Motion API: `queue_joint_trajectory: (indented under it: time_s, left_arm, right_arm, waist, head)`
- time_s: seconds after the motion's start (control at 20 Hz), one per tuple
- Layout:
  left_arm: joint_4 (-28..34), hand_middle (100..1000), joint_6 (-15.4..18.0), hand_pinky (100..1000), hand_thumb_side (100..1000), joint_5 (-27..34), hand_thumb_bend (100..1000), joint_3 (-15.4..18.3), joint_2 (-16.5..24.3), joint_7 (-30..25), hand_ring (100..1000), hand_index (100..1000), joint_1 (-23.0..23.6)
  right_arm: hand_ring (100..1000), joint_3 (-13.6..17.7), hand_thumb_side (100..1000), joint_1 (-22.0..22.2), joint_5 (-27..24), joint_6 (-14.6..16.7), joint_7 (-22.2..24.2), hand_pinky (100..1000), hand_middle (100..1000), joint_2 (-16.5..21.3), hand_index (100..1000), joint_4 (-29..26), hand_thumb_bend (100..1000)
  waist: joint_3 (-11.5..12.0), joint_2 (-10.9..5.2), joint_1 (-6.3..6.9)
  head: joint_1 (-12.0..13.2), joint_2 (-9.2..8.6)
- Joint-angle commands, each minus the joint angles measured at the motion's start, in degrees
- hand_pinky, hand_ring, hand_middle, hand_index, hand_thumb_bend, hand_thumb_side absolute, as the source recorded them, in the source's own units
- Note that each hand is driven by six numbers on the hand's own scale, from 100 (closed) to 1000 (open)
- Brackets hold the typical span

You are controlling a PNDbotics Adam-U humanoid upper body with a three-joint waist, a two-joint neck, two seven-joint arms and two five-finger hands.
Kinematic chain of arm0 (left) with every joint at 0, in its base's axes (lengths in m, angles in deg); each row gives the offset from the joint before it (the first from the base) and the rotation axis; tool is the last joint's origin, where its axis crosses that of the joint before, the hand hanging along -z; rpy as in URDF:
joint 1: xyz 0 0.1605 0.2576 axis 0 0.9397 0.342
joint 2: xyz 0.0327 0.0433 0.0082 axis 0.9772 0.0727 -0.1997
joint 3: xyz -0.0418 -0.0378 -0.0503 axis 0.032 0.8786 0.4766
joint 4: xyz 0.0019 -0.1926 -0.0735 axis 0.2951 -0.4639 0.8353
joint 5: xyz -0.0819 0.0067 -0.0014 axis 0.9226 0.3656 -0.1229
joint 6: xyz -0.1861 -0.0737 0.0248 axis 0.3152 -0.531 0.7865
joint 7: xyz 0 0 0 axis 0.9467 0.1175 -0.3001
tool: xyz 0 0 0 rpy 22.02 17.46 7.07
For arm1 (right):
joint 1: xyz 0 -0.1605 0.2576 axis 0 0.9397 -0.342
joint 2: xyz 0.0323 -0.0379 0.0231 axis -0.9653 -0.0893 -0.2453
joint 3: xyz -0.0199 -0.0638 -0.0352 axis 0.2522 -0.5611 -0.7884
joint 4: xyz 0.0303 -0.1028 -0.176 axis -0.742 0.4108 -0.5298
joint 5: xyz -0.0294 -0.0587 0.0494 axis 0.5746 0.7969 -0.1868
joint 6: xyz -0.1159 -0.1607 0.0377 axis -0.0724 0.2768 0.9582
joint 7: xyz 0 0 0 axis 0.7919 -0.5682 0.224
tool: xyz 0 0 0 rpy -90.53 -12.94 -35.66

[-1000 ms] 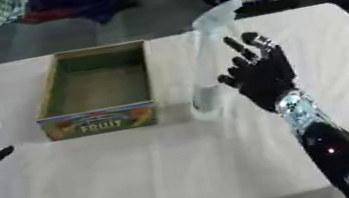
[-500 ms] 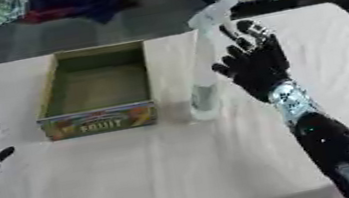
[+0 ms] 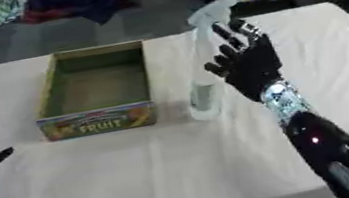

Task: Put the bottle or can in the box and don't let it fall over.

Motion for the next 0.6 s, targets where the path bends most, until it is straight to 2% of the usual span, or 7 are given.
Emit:
queue_joint_trajectory:
  time_s: [0.05,0.6]
  left_arm:
    - [1.02,864,0.08,812,990,0.2,100,-0.1,0.56,-0.16,1000,962,-0.36]
    - [1.02,864,0.08,813,990,0.2,100,-0.14,0.58,-0.23,1000,962,-0.31]
  right_arm:
    - [159,-0.03,484,-0.74,-0.27,-0.3,-0.08,451,128,-0.15,1000,-0.34,100]
    - [156,0.31,470,-0.45,-0.74,-0.27,-0.64,429,114,-2.39,1000,0.16,100]
  waist:
    - [-0.05,-0.48,0.25]
    - [-0.23,-0.54,0.31]
  head:
    - [-0.04,0.16]
    - [-0.15,0.37]
